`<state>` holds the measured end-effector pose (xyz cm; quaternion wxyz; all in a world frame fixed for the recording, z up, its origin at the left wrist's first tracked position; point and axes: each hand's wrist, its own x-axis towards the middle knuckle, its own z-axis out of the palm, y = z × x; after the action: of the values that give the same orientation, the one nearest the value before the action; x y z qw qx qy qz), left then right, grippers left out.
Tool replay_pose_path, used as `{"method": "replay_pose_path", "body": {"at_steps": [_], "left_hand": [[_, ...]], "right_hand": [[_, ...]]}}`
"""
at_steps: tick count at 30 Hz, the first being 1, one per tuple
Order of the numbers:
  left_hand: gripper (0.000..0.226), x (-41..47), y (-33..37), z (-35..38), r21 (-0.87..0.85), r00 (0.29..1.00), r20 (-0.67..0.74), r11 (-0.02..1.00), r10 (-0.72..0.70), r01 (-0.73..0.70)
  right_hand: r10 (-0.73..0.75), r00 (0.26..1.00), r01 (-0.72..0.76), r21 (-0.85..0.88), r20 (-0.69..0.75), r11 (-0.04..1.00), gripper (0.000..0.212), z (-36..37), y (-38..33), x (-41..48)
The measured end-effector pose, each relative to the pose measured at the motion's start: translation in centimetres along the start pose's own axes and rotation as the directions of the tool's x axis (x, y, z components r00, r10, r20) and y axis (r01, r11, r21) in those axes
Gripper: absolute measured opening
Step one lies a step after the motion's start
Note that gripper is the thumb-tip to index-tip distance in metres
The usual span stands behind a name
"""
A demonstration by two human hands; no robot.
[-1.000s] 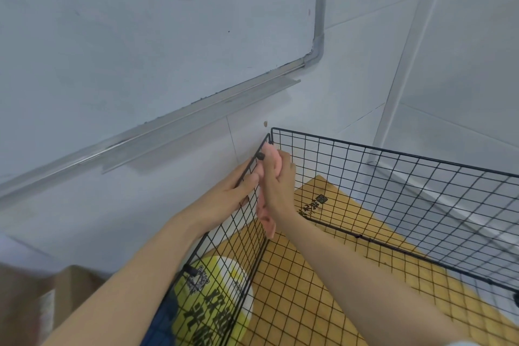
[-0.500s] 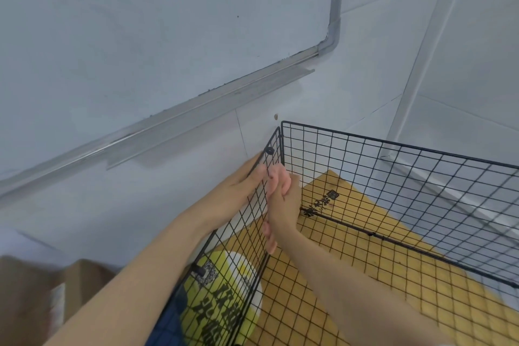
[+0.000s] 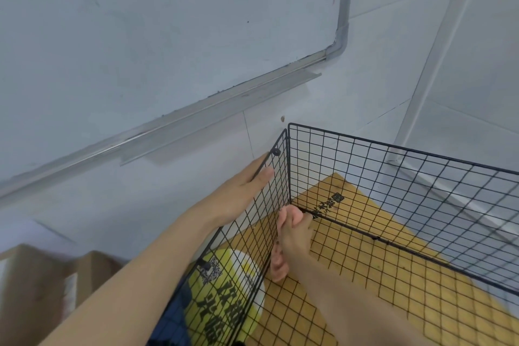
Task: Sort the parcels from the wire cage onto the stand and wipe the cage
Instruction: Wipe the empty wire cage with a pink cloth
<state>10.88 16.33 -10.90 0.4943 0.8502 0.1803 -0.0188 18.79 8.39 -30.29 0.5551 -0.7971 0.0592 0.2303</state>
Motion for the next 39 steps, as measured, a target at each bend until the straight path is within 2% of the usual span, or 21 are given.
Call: {"method": "replay_pose_path", "body": {"at_steps": [3,5,9,11,14,18,24,26,28,30,32,34,35,37,39], "left_hand": [[0.064,-0.1,0.5,0.0,0.027,1.0,0.006,0.999,-0.027,0.027],[0.067,-0.4,0.8,0.1,0.041,0.999,-0.002,0.999,-0.036,0.036],[0.086,-0.4,0.9,0.0,0.013,0.999,-0.019,0.999,-0.037,0.037],[0.091,-0.3,0.8,-0.1,0.034,0.999,0.005,0.998,-0.051,0.051],[0.079,-0.5,1.1,0.0,0.081,0.999,0.019,0.996,-0.048,0.047],[0.084,-0.5,1.1,0.0,0.106,0.998,0.013,0.993,-0.054,0.052],[0.086,-0.4,0.9,0.2,0.126,0.999,0.003,0.991,-0.044,0.044],[0.084,-0.2,0.7,0.2,0.134,0.999,-0.003,0.989,-0.054,0.054],[0.083,-0.1,0.7,0.2,0.136,0.999,-0.01,0.989,-0.049,0.05],[0.081,-0.1,0.7,0.1,0.12,0.998,-0.014,0.991,-0.055,0.056],[0.082,-0.3,0.7,0.0,0.115,0.998,-0.014,0.992,-0.059,0.06],[0.082,-0.3,0.8,0.0,0.144,0.999,-0.006,0.988,-0.051,0.052],[0.08,-0.5,1.1,0.1,0.157,0.999,0.0,0.986,-0.052,0.052],[0.073,-0.7,1.5,0.2,0.153,0.998,0.005,0.987,-0.057,0.055],[0.068,-0.9,1.8,0.2,0.127,0.998,0.012,0.99,-0.067,0.065]], "right_hand": [[-0.106,0.994,0.113,0.279,-0.04,0.953,0.032,-1.5,-3.5,-2.2],[-0.214,0.976,0.214,0.389,-0.044,0.896,0.028,-2.9,-6.3,-4.6],[-0.44,0.898,0.385,0.466,0.011,0.796,0.029,-3.3,-8.8,-9.5],[-0.495,0.869,0.44,0.444,0.01,0.781,0.035,-2.1,-8.3,-10.5],[-0.46,0.888,0.423,0.389,0.004,0.819,0.041,-0.6,-7.1,-10.2],[-0.413,0.91,0.408,0.238,-0.032,0.882,0.048,0.5,-4.2,-9.0],[-0.279,0.959,0.276,0.06,0.044,0.959,0.065,1.7,2.2,-7.1],[-0.188,0.977,0.193,-0.04,0.1,0.98,0.063,1.9,4.6,-6.8],[-0.149,0.976,0.169,-0.116,0.159,0.979,0.06,1.9,6.0,-6.5],[-0.159,0.968,0.184,-0.124,0.193,0.975,0.052,1.3,5.6,-6.2],[-0.21,0.961,0.218,-0.027,0.182,0.976,0.041,-0.4,3.9,-6.9],[-0.343,0.924,0.315,0.175,0.169,0.933,0.034,-2.6,1.4,-8.7],[-0.428,0.882,0.362,0.296,0.198,0.884,0.033,-3.7,-0.1,-10.0],[-0.582,0.761,0.418,0.471,0.286,0.777,0.032,-4.9,-2.9,-12.6],[-0.669,0.664,0.456,0.528,0.334,0.717,0.032,-4.6,-4.6,-14.4]]}}
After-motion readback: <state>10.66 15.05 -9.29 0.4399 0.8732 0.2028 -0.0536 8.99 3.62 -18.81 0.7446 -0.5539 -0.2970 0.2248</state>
